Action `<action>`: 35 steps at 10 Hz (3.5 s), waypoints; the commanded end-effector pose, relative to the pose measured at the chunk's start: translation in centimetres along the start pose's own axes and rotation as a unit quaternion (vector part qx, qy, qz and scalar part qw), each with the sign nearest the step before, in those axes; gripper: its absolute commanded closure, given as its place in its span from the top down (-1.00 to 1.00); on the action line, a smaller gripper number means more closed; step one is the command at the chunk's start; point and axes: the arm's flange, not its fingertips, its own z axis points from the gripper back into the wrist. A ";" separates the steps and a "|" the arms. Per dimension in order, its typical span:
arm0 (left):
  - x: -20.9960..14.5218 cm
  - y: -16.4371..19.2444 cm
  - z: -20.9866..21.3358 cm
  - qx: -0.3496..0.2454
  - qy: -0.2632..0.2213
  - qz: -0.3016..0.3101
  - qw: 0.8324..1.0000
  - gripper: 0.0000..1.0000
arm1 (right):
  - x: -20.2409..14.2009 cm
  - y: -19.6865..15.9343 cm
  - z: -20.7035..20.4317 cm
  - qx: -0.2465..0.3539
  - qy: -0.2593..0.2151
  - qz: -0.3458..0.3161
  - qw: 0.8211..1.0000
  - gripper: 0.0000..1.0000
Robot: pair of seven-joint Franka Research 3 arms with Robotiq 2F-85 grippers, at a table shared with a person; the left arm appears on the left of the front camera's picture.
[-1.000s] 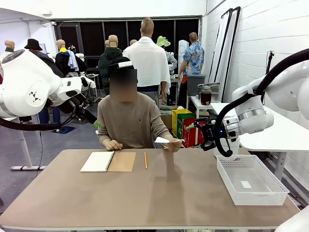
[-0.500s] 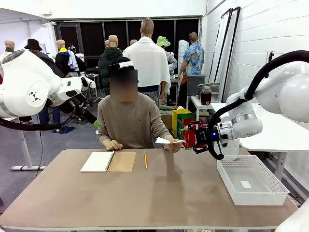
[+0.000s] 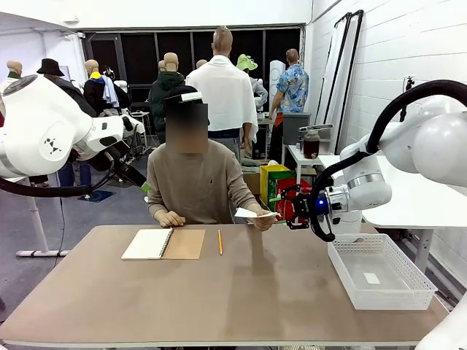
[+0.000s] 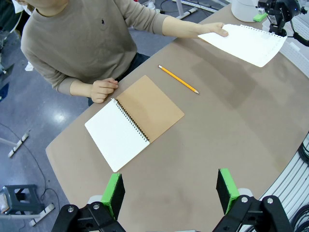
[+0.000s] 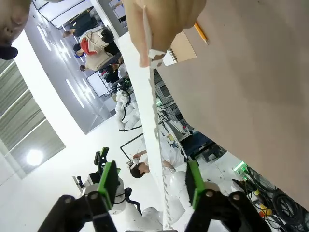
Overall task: Sort the paper based on its condition.
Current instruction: If a person hands you a paper, place it in the Organizing basket , and if it's crumpled, put it in the Trash can.
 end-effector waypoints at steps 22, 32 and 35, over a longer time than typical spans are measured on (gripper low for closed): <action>0.0 0.1 0.1 -0.003 -0.006 -0.001 1.000 1.00 | -5.9 3.2 12.3 -0.262 -0.103 0.140 0.949 -1.00; 0.0 0.1 0.1 -0.003 -0.006 -0.001 1.000 1.00 | -6.1 2.8 16.6 -0.316 -0.124 0.159 0.927 -1.00; 0.0 0.1 0.1 -0.003 -0.006 -0.001 1.000 1.00 | -7.3 -0.2 19.3 -0.358 -0.151 0.204 0.899 -1.00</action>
